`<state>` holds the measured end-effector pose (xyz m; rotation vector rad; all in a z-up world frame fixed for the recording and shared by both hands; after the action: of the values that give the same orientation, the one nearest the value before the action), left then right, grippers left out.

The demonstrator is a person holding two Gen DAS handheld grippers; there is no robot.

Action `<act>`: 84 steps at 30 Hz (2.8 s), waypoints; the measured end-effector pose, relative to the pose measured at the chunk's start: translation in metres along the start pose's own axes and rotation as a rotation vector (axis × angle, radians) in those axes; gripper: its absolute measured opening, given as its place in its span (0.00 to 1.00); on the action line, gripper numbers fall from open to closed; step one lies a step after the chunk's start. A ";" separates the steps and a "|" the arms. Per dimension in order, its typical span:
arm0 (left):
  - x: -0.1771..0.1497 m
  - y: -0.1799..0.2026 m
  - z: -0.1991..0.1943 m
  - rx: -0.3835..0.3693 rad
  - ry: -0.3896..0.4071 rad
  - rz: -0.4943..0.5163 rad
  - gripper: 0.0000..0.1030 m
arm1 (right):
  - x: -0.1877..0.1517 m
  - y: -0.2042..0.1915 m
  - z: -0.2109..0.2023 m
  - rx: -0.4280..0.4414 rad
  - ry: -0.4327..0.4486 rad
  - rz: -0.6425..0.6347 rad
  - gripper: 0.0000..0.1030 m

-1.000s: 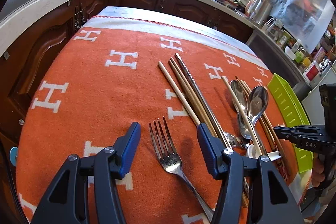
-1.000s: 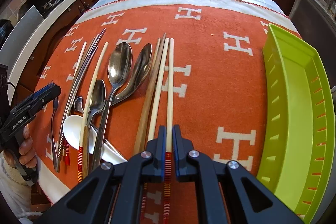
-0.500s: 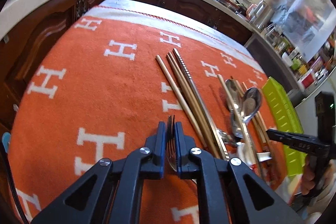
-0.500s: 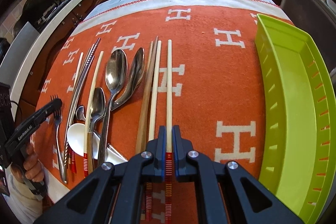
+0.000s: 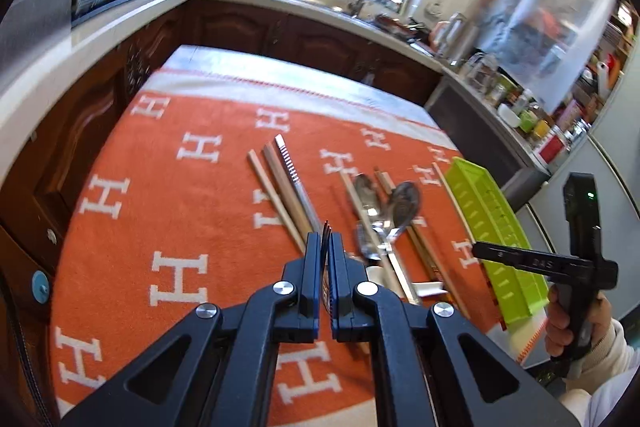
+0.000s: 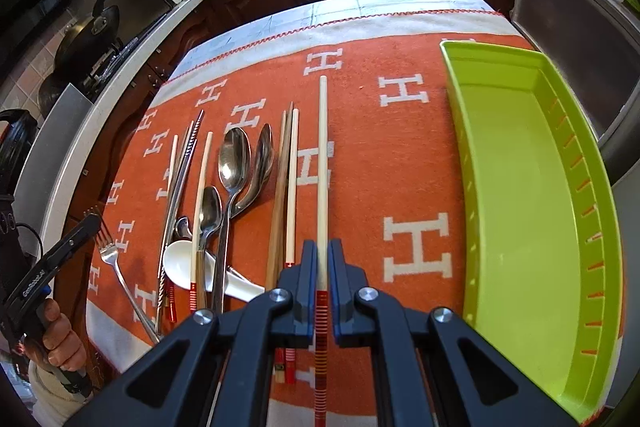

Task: Organize utensils
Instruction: 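Carry the chopstick into the green tray with the right tool while the left tool drops the fork there, then grasp a plain wooden chopstick with the right tool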

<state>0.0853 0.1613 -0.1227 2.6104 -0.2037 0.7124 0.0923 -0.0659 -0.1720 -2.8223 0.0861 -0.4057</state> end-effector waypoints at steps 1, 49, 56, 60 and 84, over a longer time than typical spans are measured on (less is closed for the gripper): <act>0.001 0.007 -0.007 -0.006 0.008 0.017 0.01 | -0.002 0.002 -0.003 0.005 0.005 0.005 0.05; 0.071 0.259 0.116 0.001 -0.179 0.289 0.60 | -0.011 0.155 -0.047 -0.110 0.063 0.185 0.06; 0.051 0.223 0.081 0.046 -0.166 0.243 0.60 | -0.014 0.147 -0.053 -0.100 0.069 0.187 0.06; 0.036 0.198 0.066 0.080 -0.209 0.179 0.63 | -0.018 0.138 -0.059 -0.121 0.079 0.172 0.06; -0.009 0.129 0.007 0.296 -0.126 0.034 0.68 | -0.040 0.013 -0.081 -0.058 0.214 -0.103 0.30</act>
<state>0.0494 0.0422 -0.0860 2.9442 -0.1930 0.6300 0.0303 -0.0963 -0.1118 -2.8386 -0.0043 -0.7391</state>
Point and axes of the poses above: each gripper's, at about its wrist camera, not at the fingertips, and z roughly the way its jaws point, y to its right, x to its top, the point moved 3 cm from there along z, roughly the way its jaws point, and after that the axes turned 12 degrees about -y, right-handed, at the moved point
